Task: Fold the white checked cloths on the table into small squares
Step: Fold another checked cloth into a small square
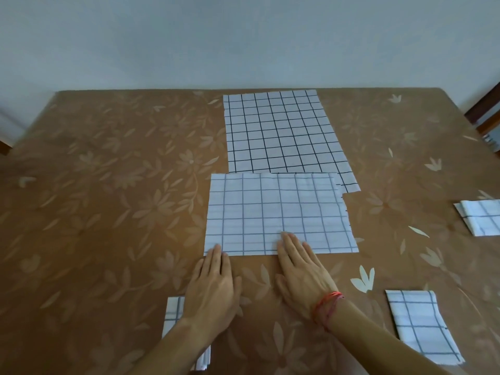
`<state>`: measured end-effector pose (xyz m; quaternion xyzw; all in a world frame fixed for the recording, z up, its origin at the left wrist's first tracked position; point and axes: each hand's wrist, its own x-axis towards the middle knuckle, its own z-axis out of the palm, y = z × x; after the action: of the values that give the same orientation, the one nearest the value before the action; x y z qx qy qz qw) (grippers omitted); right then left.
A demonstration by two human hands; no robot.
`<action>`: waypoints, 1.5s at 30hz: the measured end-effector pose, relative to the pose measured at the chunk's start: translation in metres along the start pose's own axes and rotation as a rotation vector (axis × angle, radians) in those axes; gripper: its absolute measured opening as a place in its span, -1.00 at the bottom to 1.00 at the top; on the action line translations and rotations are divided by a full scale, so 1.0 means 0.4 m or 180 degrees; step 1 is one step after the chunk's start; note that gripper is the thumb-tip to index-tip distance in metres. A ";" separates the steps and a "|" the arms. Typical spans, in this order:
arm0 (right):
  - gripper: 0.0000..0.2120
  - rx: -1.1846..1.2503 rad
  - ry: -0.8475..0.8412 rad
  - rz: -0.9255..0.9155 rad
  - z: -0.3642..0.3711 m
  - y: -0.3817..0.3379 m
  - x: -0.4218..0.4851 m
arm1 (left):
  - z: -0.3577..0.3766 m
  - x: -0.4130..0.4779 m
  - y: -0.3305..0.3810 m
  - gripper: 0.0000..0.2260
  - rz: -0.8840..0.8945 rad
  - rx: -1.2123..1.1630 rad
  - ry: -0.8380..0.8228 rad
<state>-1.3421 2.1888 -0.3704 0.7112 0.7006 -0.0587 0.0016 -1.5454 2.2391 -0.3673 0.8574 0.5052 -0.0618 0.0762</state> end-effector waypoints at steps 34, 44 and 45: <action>0.07 0.0446 -0.1189 0.1026 -0.085 0.159 -0.118 | -0.061 0.007 -0.003 -0.51 -0.0187 -0.0593 -0.0566; -0.54 0.1258 -0.0001 0.1915 -0.131 0.245 0.033 | -0.083 0.004 0.014 -0.53 -0.0240 -0.0440 -0.0461; -0.49 0.1448 0.0073 0.2059 -0.133 0.258 0.053 | -0.086 0.005 0.017 -0.53 -0.0259 -0.0439 -0.0451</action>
<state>-1.2347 2.2127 -0.3276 0.8780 0.4094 -0.2009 -0.1454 -1.5376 2.2440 -0.3336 0.8224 0.5360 -0.0905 0.1680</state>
